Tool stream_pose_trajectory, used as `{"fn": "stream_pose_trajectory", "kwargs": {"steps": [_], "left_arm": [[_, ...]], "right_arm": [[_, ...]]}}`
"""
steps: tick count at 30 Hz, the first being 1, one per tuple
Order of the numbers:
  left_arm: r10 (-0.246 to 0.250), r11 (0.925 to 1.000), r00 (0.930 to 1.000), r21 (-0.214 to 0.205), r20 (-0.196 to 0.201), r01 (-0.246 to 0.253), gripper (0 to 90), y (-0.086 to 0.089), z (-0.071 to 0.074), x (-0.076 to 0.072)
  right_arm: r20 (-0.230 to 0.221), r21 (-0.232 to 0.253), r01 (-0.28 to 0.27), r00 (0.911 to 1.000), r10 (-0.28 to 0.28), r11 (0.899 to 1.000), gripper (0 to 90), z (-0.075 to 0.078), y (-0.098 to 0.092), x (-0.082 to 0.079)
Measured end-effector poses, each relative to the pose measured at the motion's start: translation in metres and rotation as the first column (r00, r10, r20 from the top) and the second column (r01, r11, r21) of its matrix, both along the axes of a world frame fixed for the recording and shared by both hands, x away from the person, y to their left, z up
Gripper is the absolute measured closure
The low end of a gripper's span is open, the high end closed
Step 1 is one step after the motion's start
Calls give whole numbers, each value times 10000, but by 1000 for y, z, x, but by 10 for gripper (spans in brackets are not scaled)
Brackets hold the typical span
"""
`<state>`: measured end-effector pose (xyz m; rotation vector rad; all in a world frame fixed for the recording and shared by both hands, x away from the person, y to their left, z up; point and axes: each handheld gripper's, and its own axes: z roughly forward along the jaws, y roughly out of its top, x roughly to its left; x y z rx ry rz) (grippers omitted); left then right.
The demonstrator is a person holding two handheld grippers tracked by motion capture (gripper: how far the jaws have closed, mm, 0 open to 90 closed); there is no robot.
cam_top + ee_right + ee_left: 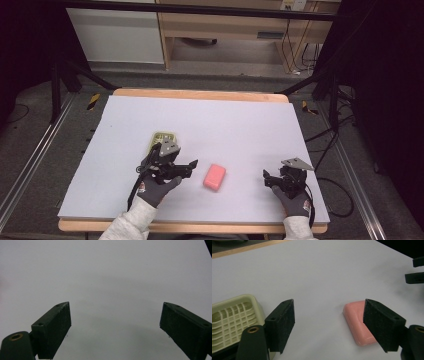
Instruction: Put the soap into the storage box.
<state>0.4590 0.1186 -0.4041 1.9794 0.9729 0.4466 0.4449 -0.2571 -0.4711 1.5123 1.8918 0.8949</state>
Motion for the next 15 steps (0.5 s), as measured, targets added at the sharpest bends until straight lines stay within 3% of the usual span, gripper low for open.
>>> {"fn": "stream_pose_trajectory", "kwargs": {"steps": [15], "left_arm": [[-320, 9994, 9994, 94, -144, 322, 250, -22, -7, -1]], "right_arm": [[21, -61, -50, 10000, 50, 10000, 103, 0, 0, 0]]}}
